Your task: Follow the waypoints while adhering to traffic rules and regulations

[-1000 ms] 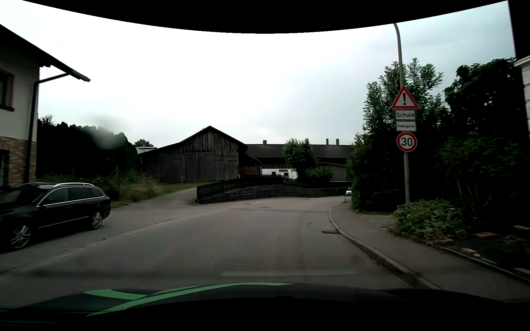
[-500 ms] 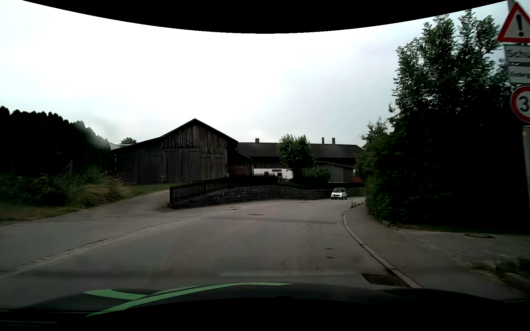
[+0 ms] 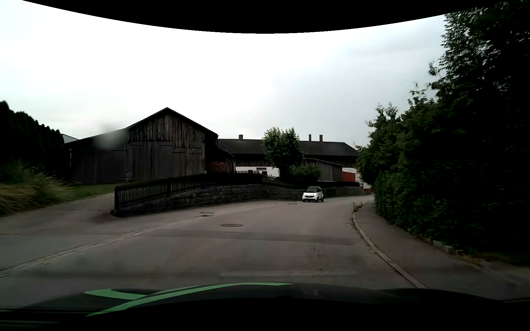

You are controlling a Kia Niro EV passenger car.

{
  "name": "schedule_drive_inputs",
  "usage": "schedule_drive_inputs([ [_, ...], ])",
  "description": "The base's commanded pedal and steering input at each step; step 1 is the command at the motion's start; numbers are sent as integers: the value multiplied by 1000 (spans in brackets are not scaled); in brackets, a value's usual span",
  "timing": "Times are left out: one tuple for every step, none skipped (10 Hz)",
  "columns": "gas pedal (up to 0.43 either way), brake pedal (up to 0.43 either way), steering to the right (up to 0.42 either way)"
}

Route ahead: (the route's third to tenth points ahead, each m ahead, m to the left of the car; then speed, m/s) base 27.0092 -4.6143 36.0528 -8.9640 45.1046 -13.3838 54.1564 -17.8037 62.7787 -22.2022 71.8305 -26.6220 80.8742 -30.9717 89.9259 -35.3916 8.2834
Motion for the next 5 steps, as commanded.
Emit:
schedule_drive_inputs([
  [0,0,92],
  [0,0,101],
  [0,0,107],
  [0,0,107],
  [0,0,106],
])
